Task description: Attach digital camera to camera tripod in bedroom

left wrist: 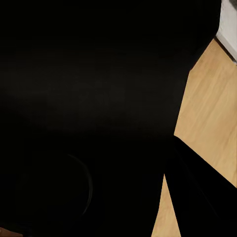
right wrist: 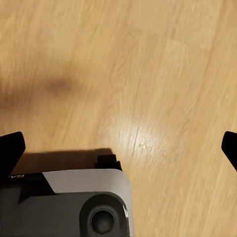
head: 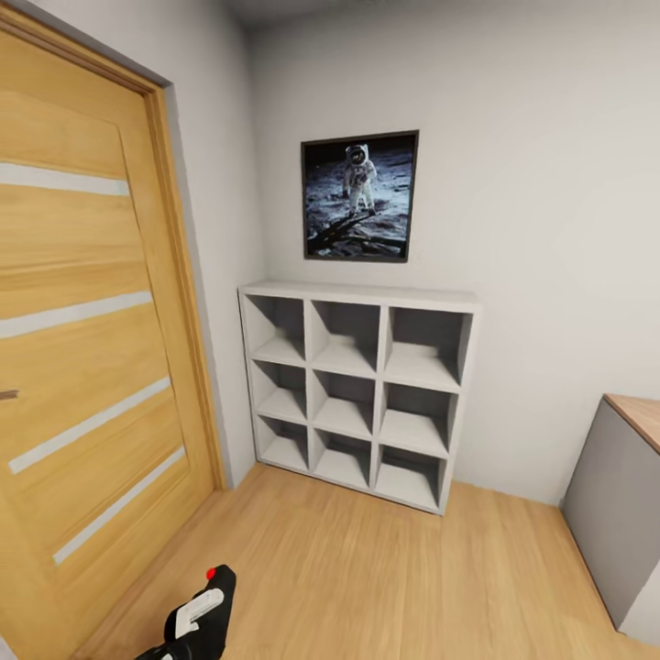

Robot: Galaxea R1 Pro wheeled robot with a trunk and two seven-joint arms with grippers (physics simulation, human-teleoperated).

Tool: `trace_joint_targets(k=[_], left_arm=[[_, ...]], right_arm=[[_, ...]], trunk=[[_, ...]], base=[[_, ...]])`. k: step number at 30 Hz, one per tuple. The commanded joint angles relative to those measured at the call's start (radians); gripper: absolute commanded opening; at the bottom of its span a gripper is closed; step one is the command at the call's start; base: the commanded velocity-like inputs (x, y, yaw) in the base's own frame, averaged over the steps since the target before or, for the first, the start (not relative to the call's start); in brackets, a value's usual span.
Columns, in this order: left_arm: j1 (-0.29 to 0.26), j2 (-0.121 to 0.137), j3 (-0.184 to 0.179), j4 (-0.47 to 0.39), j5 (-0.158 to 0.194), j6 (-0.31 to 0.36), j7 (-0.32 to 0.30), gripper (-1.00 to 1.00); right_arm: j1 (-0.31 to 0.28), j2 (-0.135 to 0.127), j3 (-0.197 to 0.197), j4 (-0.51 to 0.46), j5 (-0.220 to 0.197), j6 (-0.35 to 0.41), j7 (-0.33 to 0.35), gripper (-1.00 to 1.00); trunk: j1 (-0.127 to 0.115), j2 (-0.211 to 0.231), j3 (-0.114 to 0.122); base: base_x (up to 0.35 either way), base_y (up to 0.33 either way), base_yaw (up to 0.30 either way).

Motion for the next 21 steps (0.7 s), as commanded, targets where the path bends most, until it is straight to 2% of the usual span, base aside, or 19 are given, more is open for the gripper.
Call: trace_joint_targets(k=[1, 9, 21], left_arm=[[-0.001, -0.002, -0.007, 0.001, 0.009, 0.000, -0.005, -1.00], [-0.001, -0.015, -0.007, 0.013, 0.004, 0.000, -0.004, -1.00], [-0.001, -0.019, -0.007, 0.014, 0.003, 0.000, -0.002, -1.00]], right_arm=[[-0.001, 0.000, -0.006, 0.003, 0.003, -0.007, -0.001, 1.00], [0.001, 0.003, -0.006, 0.004, 0.004, -0.007, -0.001, 1.00], [0.002, 0.004, -0.005, 0.004, 0.004, -0.007, -0.001, 1.00]], trunk=[[-0.004, 0.006, 0.002], [-0.034, 0.062, 0.031], [-0.080, 0.146, 0.073]], base=[[0.000, 0.000, 0.264], [0.000, 0.000, 0.265], [0.000, 0.000, 0.265]])
